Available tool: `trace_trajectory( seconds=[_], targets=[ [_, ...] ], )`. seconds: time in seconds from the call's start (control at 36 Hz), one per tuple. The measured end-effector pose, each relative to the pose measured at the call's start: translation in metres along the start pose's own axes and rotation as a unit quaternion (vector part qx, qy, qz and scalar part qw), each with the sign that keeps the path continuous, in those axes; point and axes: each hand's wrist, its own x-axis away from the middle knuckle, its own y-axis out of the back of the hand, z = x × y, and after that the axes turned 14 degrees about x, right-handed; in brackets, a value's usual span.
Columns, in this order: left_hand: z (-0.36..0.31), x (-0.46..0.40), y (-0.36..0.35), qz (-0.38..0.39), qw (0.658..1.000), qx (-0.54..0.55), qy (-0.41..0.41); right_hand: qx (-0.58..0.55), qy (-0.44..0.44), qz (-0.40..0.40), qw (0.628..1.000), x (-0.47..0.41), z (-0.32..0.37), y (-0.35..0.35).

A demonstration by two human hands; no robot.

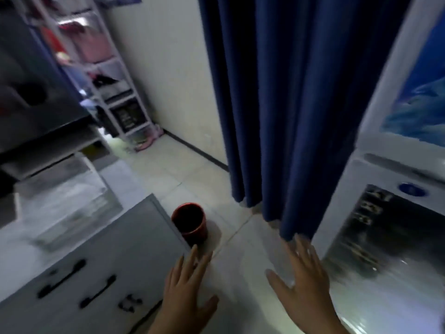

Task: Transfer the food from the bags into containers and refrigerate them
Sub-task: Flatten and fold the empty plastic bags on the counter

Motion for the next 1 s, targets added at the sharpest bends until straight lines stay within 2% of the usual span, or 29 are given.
trace_trajectory(
  seconds=[0.11, 0.25, 0.33, 0.56, 0.75, 0.86, 1.0],
  targets=[
    [0.057, 0.036, 0.035, -0.062, 0.991, 0.009, 0.116, 0.008, 0.094, 0.043, 0.995, -0.025, 0.051, -0.020],
    [0.104, 0.064, 0.072, -0.144, 0.971, 0.073, 0.177, 0.006, 0.170, 0.090, 0.981, -0.047, 0.126, -0.033],
    [0.134, 0.069, 0.086, -0.187, 0.958, 0.099, 0.195, -0.008, 0.200, 0.116, 0.973, -0.057, 0.171, -0.042],
    [0.228, 0.048, 0.134, -0.239, 0.931, 0.171, 0.214, -0.008, 0.256, 0.137, 0.957, -0.087, 0.290, -0.078],
    [0.311, 0.018, 0.204, -0.303, 0.905, 0.214, 0.210, -0.015, 0.258, 0.155, 0.954, -0.119, 0.389, -0.104],
    [0.350, 0.003, 0.244, -0.346, 0.876, 0.260, 0.211, -0.040, 0.261, 0.154, 0.952, -0.133, 0.440, -0.107],
    [0.392, -0.019, 0.275, -0.336, 0.874, 0.253, 0.242, -0.038, 0.279, 0.160, 0.946, -0.145, 0.492, -0.110]
  ],
)
